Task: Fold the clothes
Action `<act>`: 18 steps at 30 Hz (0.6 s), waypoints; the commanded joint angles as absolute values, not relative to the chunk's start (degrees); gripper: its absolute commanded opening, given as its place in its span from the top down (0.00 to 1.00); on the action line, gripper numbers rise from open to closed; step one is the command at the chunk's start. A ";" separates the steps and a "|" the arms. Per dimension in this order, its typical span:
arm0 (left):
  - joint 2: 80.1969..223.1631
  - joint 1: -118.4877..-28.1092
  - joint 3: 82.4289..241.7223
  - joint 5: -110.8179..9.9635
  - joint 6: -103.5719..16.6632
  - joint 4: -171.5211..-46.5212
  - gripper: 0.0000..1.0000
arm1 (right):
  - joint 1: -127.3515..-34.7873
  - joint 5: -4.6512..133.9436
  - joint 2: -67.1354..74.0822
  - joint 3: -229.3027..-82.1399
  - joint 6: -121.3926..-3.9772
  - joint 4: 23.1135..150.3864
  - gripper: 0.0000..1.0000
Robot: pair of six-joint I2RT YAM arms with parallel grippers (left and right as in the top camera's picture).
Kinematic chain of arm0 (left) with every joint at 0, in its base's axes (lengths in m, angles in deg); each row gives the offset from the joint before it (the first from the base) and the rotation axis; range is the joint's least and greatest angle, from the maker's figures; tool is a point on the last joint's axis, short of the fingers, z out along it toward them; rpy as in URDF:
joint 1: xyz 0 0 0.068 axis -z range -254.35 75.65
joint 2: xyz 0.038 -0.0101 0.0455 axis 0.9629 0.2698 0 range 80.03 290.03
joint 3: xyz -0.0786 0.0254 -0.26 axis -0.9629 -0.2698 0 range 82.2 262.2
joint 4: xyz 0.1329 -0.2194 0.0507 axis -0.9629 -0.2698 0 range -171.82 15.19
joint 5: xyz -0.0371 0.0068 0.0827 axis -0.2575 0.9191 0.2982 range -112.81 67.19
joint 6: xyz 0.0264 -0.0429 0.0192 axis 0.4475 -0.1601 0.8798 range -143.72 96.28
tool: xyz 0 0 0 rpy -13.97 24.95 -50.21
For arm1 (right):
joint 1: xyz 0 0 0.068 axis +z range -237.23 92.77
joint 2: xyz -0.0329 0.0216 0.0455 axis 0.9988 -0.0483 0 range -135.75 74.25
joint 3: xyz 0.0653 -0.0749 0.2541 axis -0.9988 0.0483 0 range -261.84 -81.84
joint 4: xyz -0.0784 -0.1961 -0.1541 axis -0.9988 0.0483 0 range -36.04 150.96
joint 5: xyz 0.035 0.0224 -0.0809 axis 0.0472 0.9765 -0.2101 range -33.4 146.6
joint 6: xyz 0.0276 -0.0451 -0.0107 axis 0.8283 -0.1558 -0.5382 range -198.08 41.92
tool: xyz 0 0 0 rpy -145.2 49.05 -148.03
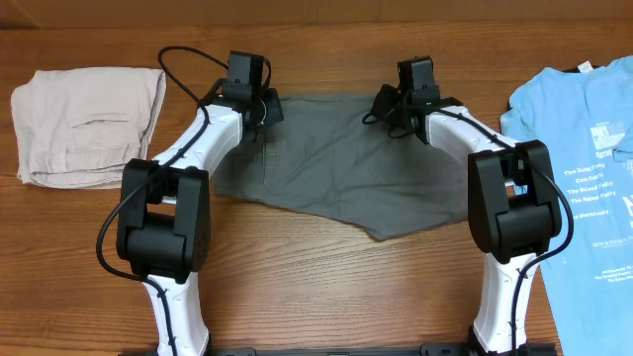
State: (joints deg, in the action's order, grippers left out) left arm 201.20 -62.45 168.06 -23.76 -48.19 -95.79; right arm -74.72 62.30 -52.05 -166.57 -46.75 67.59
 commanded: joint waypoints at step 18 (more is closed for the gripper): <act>194.20 -61.88 176.30 -20.55 -43.49 -100.84 0.96 | -78.13 56.64 -42.85 -170.42 -57.48 76.07 0.96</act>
